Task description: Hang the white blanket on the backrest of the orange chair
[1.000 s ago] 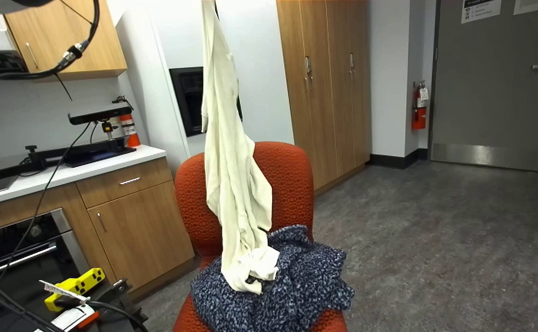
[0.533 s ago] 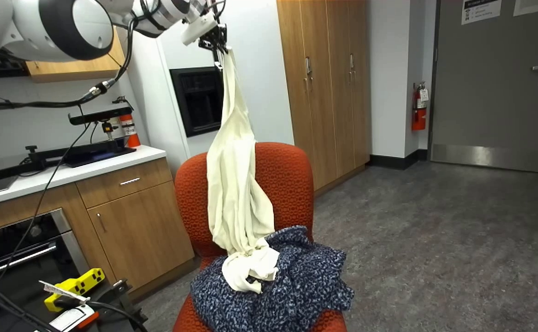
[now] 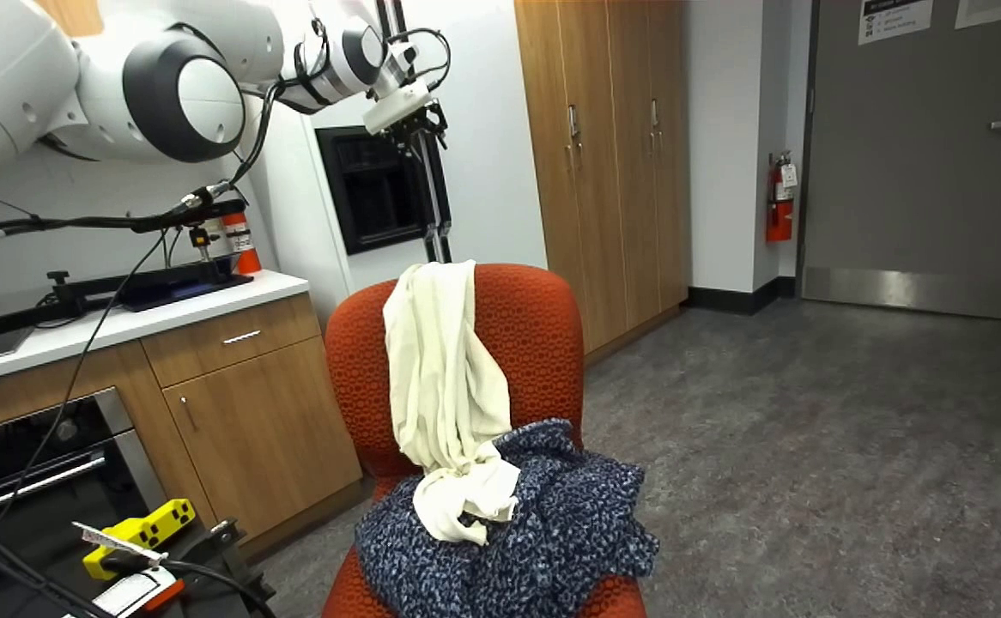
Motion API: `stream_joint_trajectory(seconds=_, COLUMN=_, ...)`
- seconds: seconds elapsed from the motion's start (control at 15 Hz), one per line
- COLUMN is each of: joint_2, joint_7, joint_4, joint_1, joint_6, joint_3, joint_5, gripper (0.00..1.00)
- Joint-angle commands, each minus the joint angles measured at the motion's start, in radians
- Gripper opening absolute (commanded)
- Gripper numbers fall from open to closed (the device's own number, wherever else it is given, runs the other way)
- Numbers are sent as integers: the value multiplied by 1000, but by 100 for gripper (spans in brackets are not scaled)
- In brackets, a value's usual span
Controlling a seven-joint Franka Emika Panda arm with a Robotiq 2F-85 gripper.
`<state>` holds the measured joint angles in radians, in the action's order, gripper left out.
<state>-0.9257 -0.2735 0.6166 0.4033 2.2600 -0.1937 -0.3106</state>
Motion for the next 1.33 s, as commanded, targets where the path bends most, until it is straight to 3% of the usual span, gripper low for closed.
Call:
stream_joint_trajectory(seconds=0.0, joint_2=-40, joint_7=-47, joint_4=-93, joint_1=26, joint_6=-113, joint_3=53, joint_5=47, gripper=99)
stream_joint_trajectory(seconds=0.33, joint_2=-41, joint_7=-1, joint_4=-132, joint_1=52, joint_6=-298, joint_3=124, joint_5=25, gripper=100)
stream_joint_trajectory(seconds=0.8, joint_2=-51, joint_7=60, joint_4=-193, joint_1=73, joint_6=-515, joint_3=164, joint_5=30, gripper=100)
stream_joint_trajectory(seconds=1.27, joint_2=-74, joint_7=78, joint_4=-236, joint_1=77, joint_6=-572, joint_3=175, joint_5=30, gripper=100)
